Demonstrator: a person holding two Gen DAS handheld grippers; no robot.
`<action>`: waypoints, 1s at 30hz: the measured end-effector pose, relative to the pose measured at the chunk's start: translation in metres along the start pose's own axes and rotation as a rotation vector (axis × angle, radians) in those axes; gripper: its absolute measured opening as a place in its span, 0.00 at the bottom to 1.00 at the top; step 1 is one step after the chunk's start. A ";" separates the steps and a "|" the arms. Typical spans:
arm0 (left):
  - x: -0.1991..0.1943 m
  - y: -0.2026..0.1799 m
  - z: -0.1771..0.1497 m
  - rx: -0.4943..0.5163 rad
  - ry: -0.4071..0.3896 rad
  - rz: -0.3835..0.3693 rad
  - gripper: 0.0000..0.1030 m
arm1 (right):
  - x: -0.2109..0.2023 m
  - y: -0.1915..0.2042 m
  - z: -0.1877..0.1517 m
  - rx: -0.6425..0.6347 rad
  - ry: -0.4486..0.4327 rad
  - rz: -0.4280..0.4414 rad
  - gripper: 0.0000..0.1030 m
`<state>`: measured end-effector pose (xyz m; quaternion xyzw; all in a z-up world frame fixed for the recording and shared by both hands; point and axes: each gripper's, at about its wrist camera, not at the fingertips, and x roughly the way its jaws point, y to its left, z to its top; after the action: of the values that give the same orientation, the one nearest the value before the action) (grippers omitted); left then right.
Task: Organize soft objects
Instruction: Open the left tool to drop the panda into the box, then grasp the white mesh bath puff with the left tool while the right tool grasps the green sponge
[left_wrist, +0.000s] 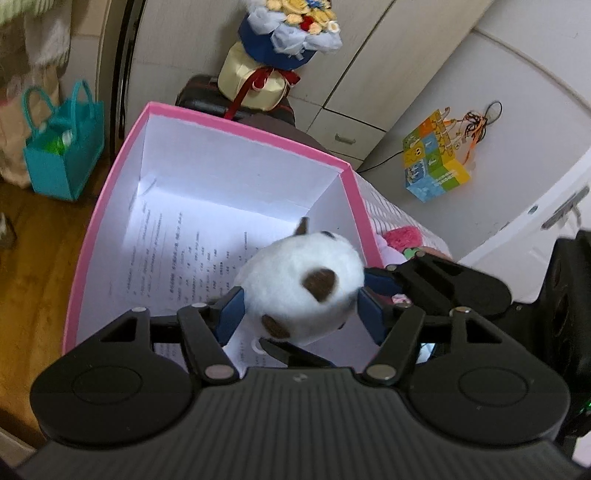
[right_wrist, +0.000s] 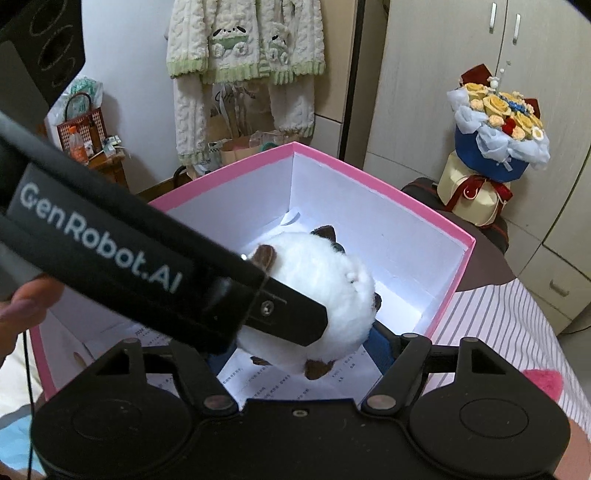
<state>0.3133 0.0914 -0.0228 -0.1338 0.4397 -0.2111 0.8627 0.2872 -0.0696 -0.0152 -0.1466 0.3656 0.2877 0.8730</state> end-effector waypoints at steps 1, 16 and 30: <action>-0.002 -0.004 -0.002 0.029 -0.012 0.018 0.67 | -0.001 0.000 0.000 -0.003 0.000 -0.006 0.78; -0.054 -0.043 -0.022 0.172 -0.088 0.053 0.74 | -0.050 0.005 -0.012 0.038 -0.059 -0.003 0.79; -0.112 -0.083 -0.064 0.275 -0.154 0.054 0.74 | -0.120 0.027 -0.041 0.024 -0.139 0.000 0.79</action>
<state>0.1817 0.0703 0.0530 -0.0182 0.3424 -0.2353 0.9094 0.1800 -0.1145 0.0417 -0.1158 0.3077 0.2929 0.8978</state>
